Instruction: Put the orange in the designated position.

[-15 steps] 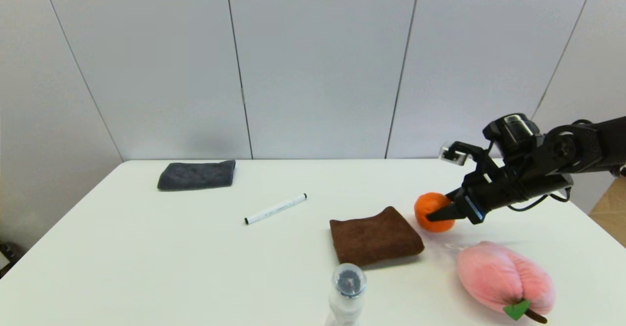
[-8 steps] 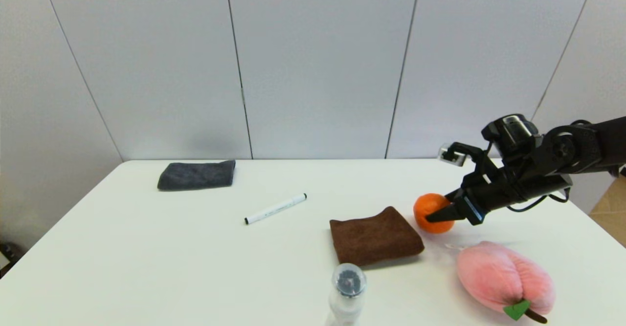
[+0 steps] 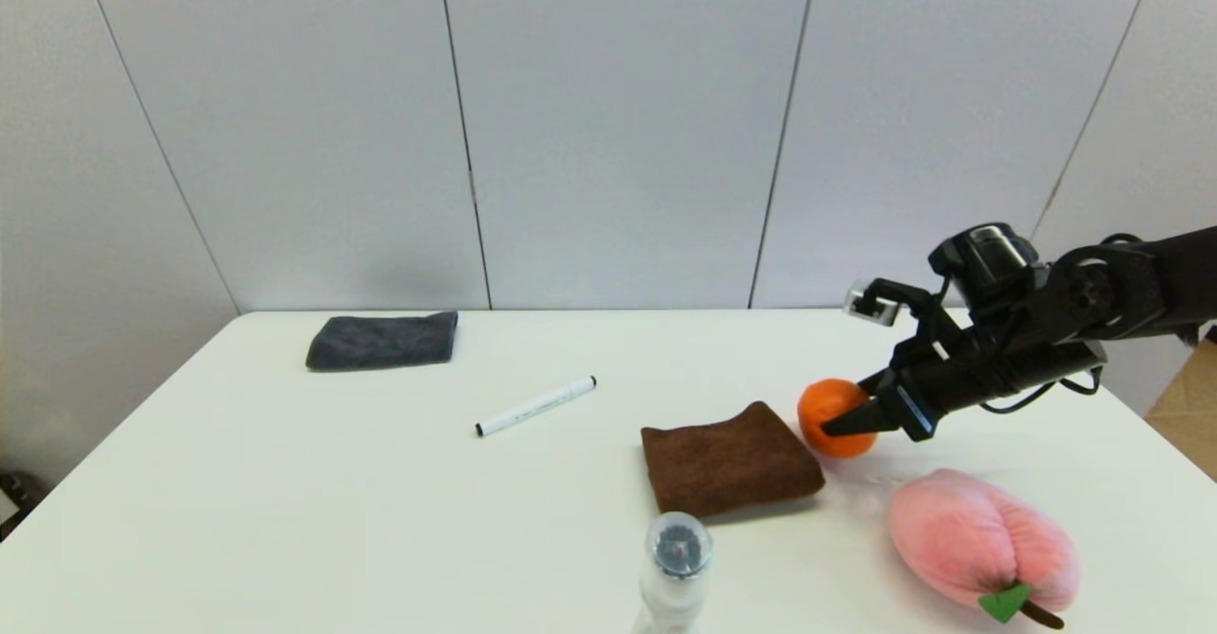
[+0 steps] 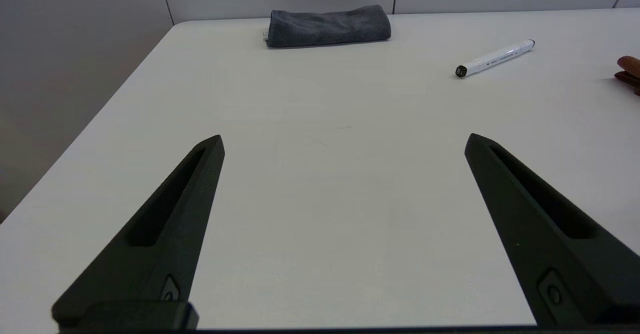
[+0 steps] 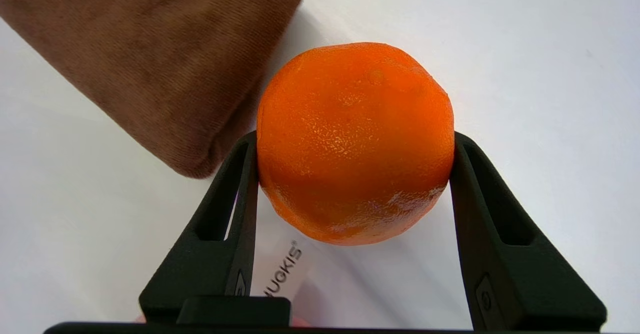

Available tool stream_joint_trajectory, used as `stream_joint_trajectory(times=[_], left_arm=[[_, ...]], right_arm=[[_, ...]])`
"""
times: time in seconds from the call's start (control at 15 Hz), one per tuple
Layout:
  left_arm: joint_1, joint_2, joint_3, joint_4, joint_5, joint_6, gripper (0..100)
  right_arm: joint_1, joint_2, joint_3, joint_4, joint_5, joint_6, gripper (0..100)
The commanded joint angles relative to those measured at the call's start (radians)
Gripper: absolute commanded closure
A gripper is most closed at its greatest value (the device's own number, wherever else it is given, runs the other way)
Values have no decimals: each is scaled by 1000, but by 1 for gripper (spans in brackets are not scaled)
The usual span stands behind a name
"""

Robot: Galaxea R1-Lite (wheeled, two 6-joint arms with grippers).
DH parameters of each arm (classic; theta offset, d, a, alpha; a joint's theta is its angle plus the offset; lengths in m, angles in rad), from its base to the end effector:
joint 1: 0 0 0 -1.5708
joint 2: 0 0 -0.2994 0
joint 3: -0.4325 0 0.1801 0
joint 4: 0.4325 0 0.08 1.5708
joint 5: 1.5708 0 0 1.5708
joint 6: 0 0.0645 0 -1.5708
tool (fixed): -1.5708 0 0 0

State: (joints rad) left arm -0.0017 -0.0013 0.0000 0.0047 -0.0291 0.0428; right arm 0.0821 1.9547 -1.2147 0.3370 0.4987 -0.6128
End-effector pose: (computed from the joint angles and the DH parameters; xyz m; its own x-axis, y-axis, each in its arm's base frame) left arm 0.0085 -0.0019 0.0748 0.9995 -0.0308 -0.0034 0.0309 0.9986 0.0427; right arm 0.3449 0.0593 0.1028 0.3756 0.5108 -0.7733 -0.7485 0.6592 0.0719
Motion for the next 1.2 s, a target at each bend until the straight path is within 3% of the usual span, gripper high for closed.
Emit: stream_joint_trajectory(times=[0.07,1.13,1.2], left_arm=[[0,1,0,0,0,0,0],[0,1,0,0,0,0,0],[0,0,0,0,0,0,0]], right_arm=[[13,0,3,0,3,-4,100],[8,10,6,4,3,-28,100],[7,10,6,7,3,-39,0]])
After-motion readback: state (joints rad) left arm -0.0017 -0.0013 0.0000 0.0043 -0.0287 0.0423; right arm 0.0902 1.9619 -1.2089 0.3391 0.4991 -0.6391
